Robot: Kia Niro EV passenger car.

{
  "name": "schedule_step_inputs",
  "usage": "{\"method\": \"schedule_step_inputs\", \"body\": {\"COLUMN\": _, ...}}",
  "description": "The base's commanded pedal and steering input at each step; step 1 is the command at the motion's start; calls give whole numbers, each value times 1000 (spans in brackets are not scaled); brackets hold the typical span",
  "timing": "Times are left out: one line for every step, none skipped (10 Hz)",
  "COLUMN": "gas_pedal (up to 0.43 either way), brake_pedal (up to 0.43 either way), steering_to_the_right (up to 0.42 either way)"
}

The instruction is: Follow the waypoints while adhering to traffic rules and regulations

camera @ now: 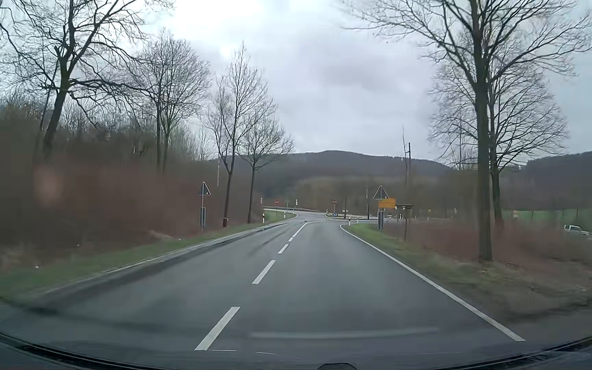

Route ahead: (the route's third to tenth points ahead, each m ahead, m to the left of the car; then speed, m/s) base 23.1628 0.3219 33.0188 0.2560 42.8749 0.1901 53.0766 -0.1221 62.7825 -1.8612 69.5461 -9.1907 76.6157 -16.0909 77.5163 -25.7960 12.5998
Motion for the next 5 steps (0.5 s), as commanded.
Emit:
{"method": "schedule_step_inputs", "body": {"gas_pedal": 0, "brake_pedal": 0, "steering_to_the_right": 14}}
{"method": "schedule_step_inputs", "body": {"gas_pedal": 0, "brake_pedal": 0, "steering_to_the_right": 15}}
{"method": "schedule_step_inputs", "body": {"gas_pedal": 0, "brake_pedal": 0, "steering_to_the_right": 15}}
{"method": "schedule_step_inputs", "body": {"gas_pedal": 0, "brake_pedal": 0, "steering_to_the_right": 14}}
{"method": "schedule_step_inputs", "body": {"gas_pedal": 0, "brake_pedal": 0, "steering_to_the_right": 13}}
